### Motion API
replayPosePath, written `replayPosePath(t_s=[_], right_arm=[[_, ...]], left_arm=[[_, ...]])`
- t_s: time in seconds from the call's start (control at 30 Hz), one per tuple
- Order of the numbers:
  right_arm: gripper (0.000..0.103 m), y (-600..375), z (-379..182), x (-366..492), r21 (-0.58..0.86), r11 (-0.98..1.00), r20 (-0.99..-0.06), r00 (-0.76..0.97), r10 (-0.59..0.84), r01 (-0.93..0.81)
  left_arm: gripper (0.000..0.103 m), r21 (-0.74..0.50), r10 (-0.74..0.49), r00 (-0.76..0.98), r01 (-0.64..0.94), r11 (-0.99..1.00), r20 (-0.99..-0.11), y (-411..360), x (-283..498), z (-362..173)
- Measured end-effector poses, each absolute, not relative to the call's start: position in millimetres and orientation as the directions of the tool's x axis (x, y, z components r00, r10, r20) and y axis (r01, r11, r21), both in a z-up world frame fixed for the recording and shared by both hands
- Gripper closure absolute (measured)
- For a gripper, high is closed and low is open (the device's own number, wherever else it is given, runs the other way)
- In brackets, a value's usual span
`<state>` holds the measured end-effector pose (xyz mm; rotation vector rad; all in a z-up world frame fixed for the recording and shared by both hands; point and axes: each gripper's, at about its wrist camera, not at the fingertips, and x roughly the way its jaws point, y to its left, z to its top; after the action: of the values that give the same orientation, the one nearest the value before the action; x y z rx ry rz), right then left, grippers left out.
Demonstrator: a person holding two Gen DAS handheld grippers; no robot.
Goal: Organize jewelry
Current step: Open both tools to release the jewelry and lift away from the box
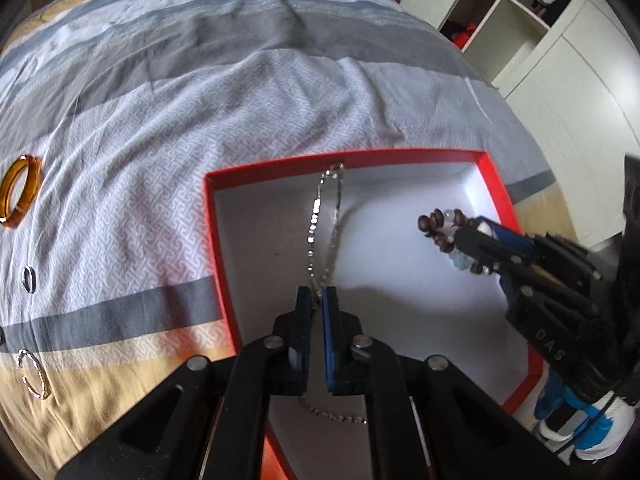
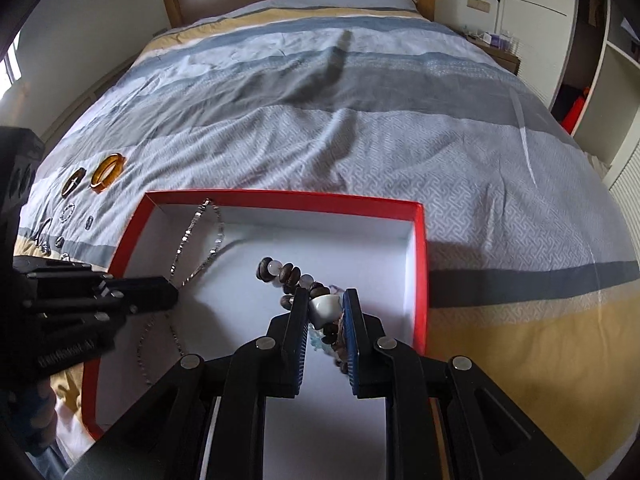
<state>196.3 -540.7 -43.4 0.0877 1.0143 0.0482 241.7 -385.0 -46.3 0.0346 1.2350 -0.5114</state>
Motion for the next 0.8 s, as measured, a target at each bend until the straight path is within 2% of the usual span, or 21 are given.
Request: replayPosePath(t_s=[0.03,0.07,0.1,0.13,0.3,0.47,0.67,0.8], right_arm=[[0.081,-541,-42,195,0.097,0.995,-0.846,0.528,0.083,0.000],[0.070,-540,-41,194,0.092,0.996,-0.845,0.529,0.077,0.002],[0.063,-540,-39,192,0.088,0.996,-0.844,0.532,0.072,0.004],[0.057,-539,-37,190,0.090,0.996,-0.842,0.535,0.073,0.006],[0.056,-535,-6,167,0.081,0.997,-0.820,0.570,0.059,0.014],[0.056,-527,42,130,0.062,0.998,-0.777,0.629,0.036,0.020],[0.052,-492,113,76,0.041,0.999,-0.696,0.718,0.026,0.003],[0.049,-457,147,39,0.032,0.999,-0.651,0.758,0.045,-0.032]], left_arm=[[0.092,-0.262,-0.366,0.227,0.387,0.884,-0.902,-383,242,-44],[0.083,-0.268,-0.373,0.229,0.385,0.883,-0.899,-381,241,-41],[0.074,-0.270,-0.377,0.238,0.383,0.883,-0.895,-378,240,-37],[0.073,-0.278,-0.388,0.245,0.384,0.880,-0.889,-376,238,-32],[0.073,-0.260,-0.392,0.287,0.405,0.877,-0.874,-364,224,2],[0.073,-0.217,-0.379,0.403,0.392,0.894,-0.833,-334,198,62],[0.073,-0.136,-0.329,0.562,0.357,0.924,-0.759,-268,153,147],[0.073,-0.106,-0.287,0.624,0.311,0.944,-0.727,-212,117,184]])
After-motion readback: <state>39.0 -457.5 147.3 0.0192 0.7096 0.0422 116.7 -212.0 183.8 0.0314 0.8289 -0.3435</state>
